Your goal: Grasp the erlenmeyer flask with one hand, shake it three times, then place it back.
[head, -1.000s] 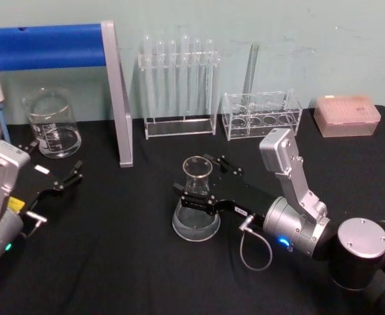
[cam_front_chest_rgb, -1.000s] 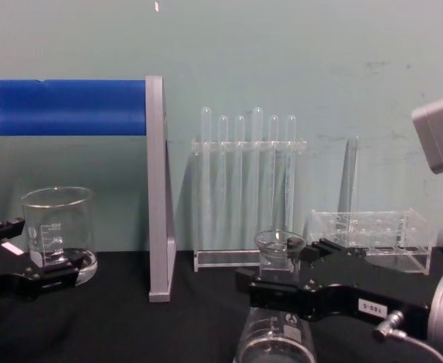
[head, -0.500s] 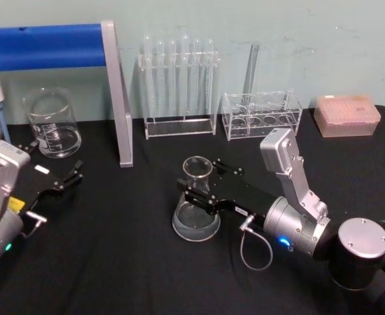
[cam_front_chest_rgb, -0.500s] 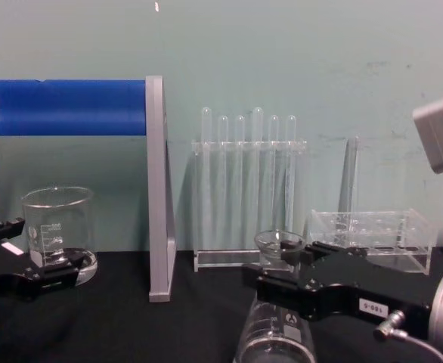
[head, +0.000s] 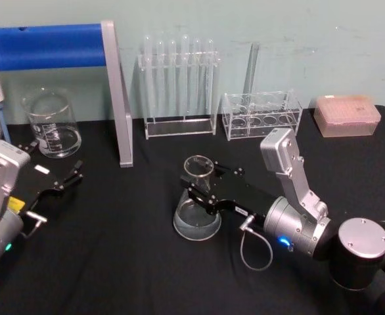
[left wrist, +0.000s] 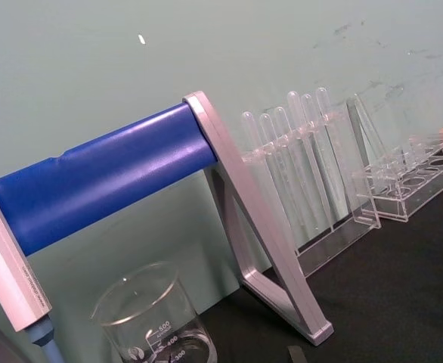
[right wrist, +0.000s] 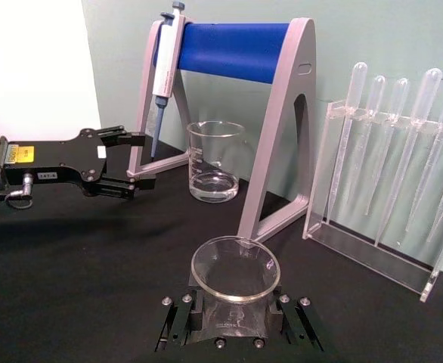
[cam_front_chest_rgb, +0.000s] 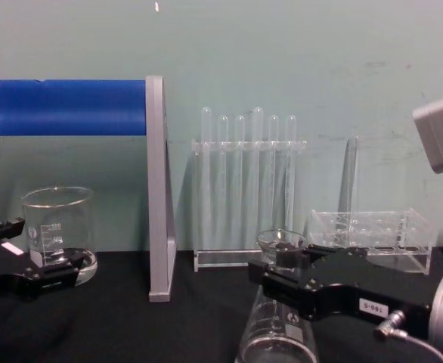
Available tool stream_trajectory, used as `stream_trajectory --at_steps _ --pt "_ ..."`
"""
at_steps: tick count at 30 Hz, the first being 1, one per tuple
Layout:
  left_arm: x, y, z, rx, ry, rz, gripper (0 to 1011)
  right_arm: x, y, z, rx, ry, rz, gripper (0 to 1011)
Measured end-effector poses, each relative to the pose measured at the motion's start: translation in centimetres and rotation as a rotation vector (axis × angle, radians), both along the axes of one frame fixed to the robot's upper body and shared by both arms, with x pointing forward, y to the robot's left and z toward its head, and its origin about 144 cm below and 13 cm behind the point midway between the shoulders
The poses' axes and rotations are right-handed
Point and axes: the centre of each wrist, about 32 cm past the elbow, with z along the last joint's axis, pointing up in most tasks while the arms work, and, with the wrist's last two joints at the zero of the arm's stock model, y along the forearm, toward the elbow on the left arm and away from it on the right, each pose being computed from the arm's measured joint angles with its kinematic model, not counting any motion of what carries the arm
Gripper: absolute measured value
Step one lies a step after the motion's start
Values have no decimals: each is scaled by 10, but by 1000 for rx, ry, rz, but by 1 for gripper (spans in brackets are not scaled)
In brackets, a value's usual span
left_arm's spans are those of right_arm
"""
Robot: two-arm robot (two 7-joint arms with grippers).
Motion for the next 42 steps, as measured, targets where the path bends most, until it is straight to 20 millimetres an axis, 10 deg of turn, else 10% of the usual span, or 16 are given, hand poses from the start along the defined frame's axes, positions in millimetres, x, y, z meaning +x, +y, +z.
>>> stream_trajectory --at_steps 21,42 --pt "0 0 0 0 0 0 1001 -4 -17 52 -2 -70 -63 453" --pt "0 0 0 0 0 0 1001 -13 -11 50 -8 -76 -97 453"
